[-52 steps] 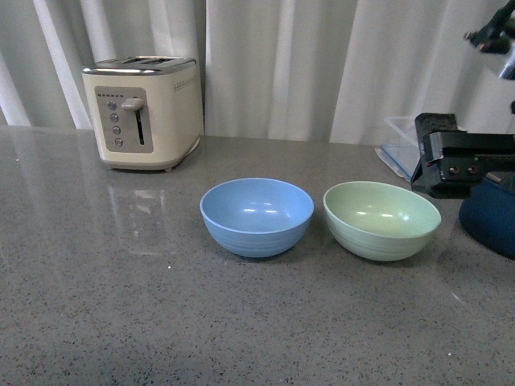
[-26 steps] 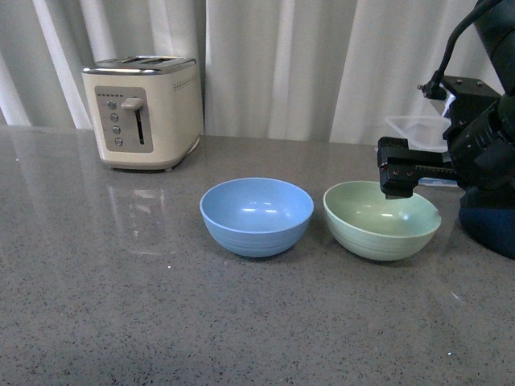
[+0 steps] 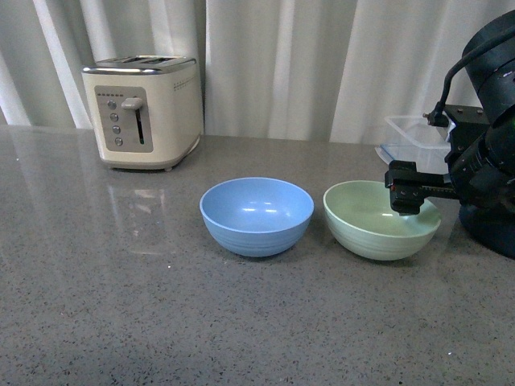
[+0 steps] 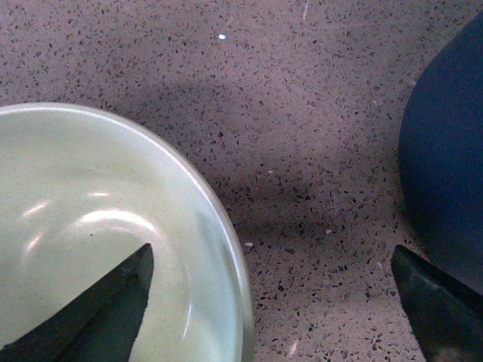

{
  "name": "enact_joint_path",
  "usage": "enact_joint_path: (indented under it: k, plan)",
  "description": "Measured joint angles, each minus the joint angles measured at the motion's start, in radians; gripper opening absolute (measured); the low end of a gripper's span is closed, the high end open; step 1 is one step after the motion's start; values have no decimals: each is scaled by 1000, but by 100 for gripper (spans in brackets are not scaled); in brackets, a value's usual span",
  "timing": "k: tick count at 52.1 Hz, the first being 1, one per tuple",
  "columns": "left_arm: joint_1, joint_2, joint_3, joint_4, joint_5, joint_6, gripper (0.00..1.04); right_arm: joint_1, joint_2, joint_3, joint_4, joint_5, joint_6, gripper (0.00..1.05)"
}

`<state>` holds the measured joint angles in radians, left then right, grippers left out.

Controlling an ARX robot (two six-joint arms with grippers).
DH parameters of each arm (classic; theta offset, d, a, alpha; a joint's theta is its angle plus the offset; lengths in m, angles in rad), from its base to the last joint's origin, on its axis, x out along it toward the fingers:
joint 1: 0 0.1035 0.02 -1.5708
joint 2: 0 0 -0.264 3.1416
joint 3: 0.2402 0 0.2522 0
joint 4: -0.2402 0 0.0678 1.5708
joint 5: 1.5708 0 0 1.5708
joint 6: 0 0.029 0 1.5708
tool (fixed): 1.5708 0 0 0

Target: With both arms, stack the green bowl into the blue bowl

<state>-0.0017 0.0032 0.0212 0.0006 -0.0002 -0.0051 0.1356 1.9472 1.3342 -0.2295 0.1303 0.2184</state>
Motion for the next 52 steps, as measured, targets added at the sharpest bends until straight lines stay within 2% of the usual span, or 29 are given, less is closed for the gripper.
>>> enact_joint_path:
  k: [5, 24, 44, 52]
  plan:
    - [0, 0, 0, 0, 0, 0, 98, 0, 5, 0, 0, 1, -1, 74]
    - [0, 0, 0, 0, 0, 0, 98, 6, 10, 0, 13, 15, -10, 3]
    - [0, 0, 0, 0, 0, 0, 98, 32, -72, 8, 11, 44, -65, 1]
    - [0, 0, 0, 0, 0, 0, 98, 104, -173, 38, 0, 23, -84, 1]
